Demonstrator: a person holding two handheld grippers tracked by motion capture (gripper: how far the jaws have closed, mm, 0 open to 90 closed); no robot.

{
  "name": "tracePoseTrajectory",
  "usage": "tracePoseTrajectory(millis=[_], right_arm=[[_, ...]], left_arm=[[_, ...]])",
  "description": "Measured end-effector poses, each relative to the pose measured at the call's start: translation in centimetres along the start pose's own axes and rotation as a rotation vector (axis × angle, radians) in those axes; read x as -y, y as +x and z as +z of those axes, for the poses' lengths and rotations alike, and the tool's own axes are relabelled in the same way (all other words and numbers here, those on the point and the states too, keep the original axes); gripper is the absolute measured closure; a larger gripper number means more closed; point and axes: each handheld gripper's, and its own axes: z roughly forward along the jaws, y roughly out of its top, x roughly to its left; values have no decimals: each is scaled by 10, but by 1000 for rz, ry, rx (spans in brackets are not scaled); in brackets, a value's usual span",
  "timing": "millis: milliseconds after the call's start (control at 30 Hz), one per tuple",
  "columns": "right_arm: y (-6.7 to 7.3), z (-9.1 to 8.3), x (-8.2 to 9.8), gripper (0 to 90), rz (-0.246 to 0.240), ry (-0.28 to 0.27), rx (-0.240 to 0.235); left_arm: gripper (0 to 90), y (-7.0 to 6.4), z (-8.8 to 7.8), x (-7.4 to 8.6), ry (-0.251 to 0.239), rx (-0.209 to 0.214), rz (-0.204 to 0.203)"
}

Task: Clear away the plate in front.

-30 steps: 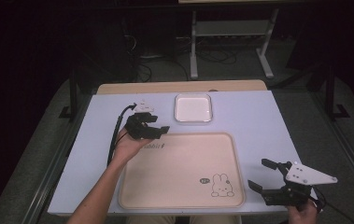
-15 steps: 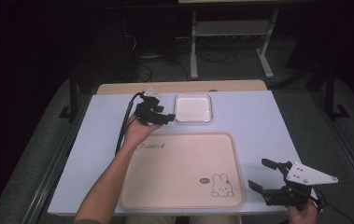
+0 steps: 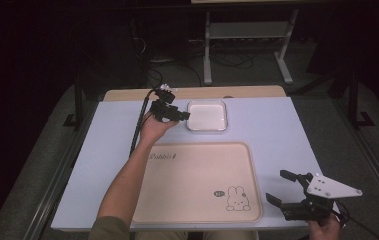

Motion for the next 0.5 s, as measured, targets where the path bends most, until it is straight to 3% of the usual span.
tracePoseTrajectory(millis=[233,500], right_arm=[[0,0,0,131,-1,0,-5],[0,0,0,131,-3,0,-11]], left_arm=[[381,2,18,-14,25,-4,-31],[398,14,40,-9,64,-18,-111]])
